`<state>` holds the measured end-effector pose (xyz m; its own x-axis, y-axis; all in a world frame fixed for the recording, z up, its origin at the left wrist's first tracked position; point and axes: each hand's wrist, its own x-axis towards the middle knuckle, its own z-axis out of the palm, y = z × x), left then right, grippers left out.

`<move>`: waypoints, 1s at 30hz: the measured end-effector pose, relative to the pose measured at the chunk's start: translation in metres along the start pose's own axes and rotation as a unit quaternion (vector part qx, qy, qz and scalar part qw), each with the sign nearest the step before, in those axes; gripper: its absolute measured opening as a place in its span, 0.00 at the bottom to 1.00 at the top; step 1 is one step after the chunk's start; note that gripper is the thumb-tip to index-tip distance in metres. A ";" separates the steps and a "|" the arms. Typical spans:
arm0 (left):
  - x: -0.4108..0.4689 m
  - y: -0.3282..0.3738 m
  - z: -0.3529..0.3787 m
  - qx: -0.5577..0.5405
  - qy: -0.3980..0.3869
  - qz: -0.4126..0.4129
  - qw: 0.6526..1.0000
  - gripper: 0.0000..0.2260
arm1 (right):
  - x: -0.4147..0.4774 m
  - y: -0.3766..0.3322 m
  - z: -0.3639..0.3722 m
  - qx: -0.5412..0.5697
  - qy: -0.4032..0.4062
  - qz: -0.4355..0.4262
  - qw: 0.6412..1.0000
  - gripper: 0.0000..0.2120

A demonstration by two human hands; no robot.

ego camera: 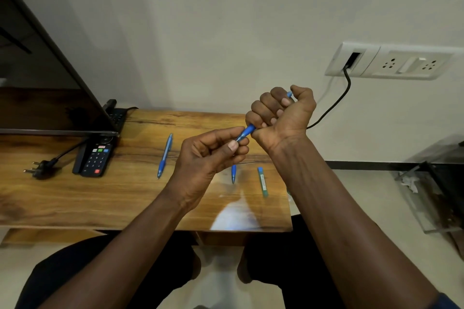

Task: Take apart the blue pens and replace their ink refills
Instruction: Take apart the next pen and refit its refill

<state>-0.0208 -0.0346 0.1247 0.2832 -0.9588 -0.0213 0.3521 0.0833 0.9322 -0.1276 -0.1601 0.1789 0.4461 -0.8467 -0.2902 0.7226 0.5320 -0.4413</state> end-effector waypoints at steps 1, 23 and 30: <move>0.000 0.000 0.000 0.009 -0.002 0.005 1.000 0.15 | 0.000 0.001 -0.001 0.003 0.006 -0.002 1.000 0.21; 0.001 -0.009 0.000 0.223 0.024 0.127 0.966 0.17 | -0.001 0.004 -0.002 0.019 0.104 -0.009 0.994 0.21; 0.002 -0.011 0.000 0.228 0.029 0.131 0.964 0.16 | -0.004 0.005 0.004 -0.047 0.087 -0.054 0.994 0.20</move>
<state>-0.0241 -0.0377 0.1142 0.3640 -0.9029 0.2285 -0.1640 0.1793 0.9700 -0.1235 -0.1537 0.1817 0.2640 -0.8885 -0.3753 0.7048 0.4434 -0.5538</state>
